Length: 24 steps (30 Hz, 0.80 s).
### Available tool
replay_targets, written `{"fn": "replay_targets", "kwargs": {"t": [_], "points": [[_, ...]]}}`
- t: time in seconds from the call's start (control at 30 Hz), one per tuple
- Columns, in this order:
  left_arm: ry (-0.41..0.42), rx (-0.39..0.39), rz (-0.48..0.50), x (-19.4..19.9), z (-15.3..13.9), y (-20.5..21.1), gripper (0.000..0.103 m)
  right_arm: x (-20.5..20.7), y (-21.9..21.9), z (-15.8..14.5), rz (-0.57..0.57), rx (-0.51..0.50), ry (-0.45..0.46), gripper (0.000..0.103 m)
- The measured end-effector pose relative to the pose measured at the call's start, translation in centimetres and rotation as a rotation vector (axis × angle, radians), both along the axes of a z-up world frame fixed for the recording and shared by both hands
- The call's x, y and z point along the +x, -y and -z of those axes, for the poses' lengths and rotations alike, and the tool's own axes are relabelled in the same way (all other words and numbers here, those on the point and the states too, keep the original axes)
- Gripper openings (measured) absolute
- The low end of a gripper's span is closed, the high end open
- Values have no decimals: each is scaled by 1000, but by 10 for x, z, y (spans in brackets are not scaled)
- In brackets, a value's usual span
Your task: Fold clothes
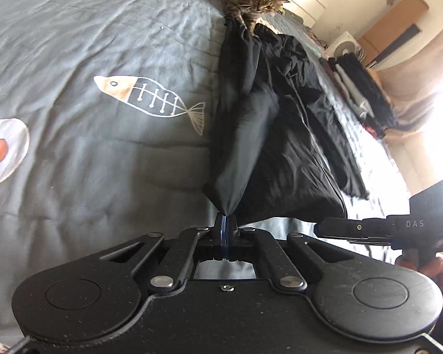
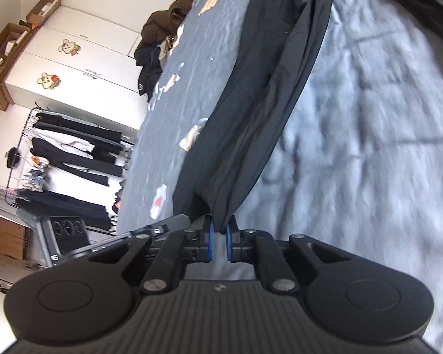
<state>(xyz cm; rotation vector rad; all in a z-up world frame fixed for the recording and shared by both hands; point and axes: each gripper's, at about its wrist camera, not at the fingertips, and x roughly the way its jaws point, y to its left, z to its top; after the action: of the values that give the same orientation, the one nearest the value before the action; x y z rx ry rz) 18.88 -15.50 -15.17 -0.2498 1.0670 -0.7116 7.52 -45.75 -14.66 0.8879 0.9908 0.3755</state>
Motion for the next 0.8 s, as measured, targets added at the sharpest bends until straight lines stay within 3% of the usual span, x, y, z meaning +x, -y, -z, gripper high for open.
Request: {"fn": "replay_targets", "kwargs": {"t": [0.13, 0.2, 0.27, 0.33, 0.47, 0.7, 0.8], "points": [[36, 57, -21, -2, 3, 5, 3, -3, 5, 8, 15, -104, -37, 12], [76, 92, -16, -6, 1, 7, 13, -6, 7, 7, 13, -151, -43, 15], [127, 120, -22, -10, -3, 7, 40, -10, 8, 2, -1, -189, -33, 24], [181, 132, -28, -11, -10, 7, 48, -14, 12, -6, -8, -216, -5, 39], [302, 133, -15, -5, -31, 19, 47, -13, 25, -22, 12, -267, 69, 52], [687, 353, 156, 5, -59, 114, 47, 21, 49, -41, 39, -360, 188, 64], [764, 399, 214, 14, -51, 155, 47, 44, 61, -48, 10, -399, 232, 66]]}}
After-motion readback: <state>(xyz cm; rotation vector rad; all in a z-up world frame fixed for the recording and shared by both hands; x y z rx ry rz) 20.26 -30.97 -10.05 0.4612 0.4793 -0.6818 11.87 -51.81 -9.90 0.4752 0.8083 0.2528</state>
